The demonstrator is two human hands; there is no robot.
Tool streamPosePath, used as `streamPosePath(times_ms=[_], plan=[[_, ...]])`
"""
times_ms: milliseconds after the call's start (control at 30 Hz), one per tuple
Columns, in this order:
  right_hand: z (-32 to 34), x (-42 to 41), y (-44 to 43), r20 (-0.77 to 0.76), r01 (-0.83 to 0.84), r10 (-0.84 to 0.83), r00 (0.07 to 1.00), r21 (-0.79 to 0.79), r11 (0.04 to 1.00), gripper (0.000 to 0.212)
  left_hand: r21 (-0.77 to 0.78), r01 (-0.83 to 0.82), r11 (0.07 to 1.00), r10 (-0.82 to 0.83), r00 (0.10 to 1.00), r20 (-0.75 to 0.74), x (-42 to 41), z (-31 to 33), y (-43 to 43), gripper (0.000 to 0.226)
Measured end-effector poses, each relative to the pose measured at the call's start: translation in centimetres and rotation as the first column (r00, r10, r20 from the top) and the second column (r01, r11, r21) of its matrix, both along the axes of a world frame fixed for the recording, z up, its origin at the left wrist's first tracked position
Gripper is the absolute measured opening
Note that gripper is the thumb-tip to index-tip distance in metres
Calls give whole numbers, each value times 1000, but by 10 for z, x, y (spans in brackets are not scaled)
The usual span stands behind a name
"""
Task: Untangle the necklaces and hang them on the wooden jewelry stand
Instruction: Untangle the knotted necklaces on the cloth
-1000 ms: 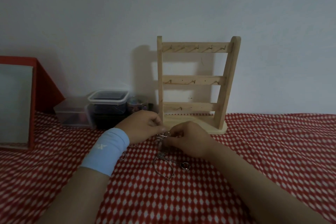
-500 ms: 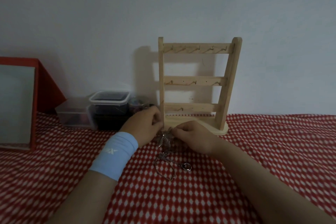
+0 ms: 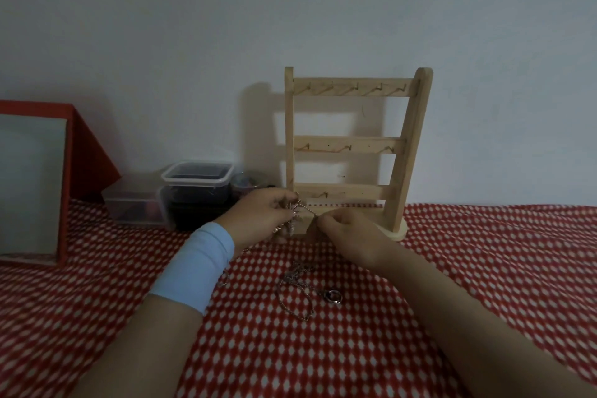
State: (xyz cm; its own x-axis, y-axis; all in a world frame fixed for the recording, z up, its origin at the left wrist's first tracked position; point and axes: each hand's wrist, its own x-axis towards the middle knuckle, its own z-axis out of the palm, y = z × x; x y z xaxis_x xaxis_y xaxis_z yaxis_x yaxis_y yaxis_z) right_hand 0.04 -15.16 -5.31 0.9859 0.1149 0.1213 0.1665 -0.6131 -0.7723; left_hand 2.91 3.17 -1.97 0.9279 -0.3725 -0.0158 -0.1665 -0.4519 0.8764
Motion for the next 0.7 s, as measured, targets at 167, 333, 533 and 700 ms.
streamPosePath(times_ms=[167,333,533,700], plan=[[4,-3,-1,-8,59,-59,998,16,998,58,342,-18,940,-14,996,92,-2,11,7,29],[4,-3,1,13,49,-50,999,109,993,52,413,-58,909,6,992,127,-2,14,9,36],[1,1,-5,8,63,-63,998,-11,998,53,418,-10,908,-46,991,124,-3,17,25,26],[0,2,-7,21,114,-113,993,-27,993,53,468,-40,883,-64,977,205,-5,24,23,32]])
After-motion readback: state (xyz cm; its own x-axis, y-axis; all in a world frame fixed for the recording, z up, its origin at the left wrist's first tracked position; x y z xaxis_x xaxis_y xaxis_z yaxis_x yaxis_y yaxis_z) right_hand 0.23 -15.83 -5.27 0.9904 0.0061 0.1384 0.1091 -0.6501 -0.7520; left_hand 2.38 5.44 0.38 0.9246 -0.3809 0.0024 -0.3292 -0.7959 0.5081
